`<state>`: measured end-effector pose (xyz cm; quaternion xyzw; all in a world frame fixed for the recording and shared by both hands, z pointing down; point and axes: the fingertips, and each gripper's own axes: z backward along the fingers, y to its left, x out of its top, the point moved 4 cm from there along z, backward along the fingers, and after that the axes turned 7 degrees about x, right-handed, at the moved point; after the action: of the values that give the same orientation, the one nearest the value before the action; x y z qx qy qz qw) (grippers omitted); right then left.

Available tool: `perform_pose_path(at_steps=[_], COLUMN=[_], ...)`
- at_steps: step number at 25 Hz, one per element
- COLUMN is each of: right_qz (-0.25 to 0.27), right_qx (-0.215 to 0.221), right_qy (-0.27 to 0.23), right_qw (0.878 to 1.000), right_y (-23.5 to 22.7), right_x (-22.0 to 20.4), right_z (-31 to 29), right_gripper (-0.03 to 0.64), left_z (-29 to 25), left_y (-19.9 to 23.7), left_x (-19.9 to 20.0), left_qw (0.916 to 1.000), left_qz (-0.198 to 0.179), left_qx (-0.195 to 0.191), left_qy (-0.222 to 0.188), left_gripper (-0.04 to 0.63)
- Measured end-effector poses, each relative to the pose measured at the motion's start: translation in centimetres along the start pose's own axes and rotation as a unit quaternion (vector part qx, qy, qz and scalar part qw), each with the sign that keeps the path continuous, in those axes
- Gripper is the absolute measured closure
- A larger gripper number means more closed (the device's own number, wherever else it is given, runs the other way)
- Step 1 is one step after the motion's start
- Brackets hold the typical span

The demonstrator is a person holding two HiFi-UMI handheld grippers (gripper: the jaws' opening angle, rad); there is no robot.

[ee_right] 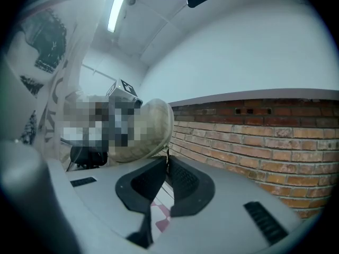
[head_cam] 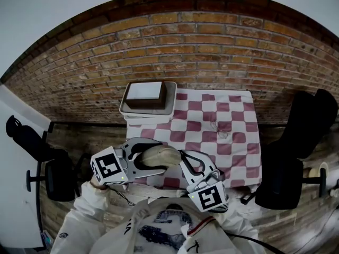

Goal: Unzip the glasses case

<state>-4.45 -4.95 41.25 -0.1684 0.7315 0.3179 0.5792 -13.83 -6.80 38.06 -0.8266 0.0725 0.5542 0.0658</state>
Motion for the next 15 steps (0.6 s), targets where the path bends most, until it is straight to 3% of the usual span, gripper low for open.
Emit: perform_pose_path(at_steps=[15], right_qz=[0.02], right_qx=[-0.08], right_qy=[0.011], right_qw=[0.997], right_y=[-2.8], right_x=[-0.3], right_z=[2.2], right_gripper=[0.6], left_z=[-1.7], left_y=[0.1], left_x=[-0.3], left_qw=[0.9997], left_qz=[0.018], left_qx=[0.015], left_qy=[0.001], left_gripper=[0.291])
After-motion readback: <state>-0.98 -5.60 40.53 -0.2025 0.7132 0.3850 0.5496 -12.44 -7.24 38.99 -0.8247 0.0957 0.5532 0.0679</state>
